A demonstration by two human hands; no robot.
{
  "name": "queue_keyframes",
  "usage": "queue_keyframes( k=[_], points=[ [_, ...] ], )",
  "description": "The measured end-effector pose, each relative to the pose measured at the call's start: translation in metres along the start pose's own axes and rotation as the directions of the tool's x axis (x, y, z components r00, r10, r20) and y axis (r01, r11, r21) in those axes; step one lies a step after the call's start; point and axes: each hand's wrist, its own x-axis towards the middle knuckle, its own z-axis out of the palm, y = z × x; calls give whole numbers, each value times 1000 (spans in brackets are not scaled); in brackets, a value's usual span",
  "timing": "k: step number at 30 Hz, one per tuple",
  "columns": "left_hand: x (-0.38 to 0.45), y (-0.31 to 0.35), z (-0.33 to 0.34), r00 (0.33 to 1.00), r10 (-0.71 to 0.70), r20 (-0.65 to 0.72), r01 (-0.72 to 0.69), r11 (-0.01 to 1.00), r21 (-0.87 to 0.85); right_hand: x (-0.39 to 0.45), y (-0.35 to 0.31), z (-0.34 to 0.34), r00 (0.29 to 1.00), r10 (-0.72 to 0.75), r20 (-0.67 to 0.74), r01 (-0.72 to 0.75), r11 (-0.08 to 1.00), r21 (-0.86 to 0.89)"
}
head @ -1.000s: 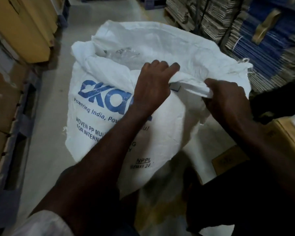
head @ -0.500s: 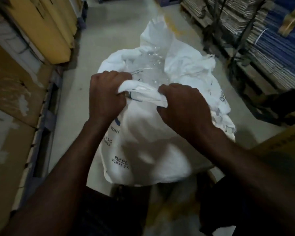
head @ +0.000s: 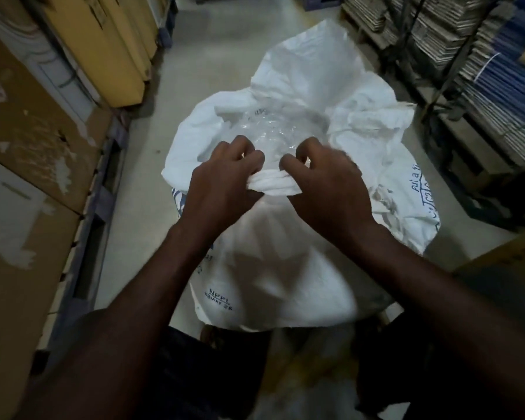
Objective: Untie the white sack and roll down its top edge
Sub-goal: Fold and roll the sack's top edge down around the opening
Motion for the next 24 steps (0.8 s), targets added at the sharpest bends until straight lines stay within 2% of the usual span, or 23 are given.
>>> queue_keyframes(
  k=[3,4,5,8,10,13,16,18,21,24],
  points=[
    [1,6,9,999,28,-33,-25,995,99,-7,11,-19,966,7,260,-2,1000,-19],
    [2,7,11,998,45,-49,-38,991,126,-11,16,-24,952,30,306,-24,999,-24],
    [4,9,13,996,65,-64,-55,988,144,-12,21,-27,951,57,303,-54,998,-17],
    [5,20,16,995,61,-74,-49,988,148,-9,36,-28,986,125,114,-133,989,69],
    [4,29,16,998,23,-57,-15,991,135,-9,45,-23,987,158,36,-162,978,133],
    [3,38,14,1000,-5,-13,7,993,116,-18,51,-11,993,121,-15,-118,983,144],
    [-1,36,10,993,69,97,-71,997,13,-24,52,-4,993,99,-62,-89,986,139],
    [-1,32,9,992,57,112,-57,998,-6,-26,48,-4,995,70,-77,-60,990,126],
    [4,22,10,1000,-13,-8,13,999,32,-29,33,-8,999,-9,-44,11,999,51],
    [2,18,18,998,-31,-48,34,998,51,-37,6,-14,981,1,195,4,1000,-24]
  ],
)
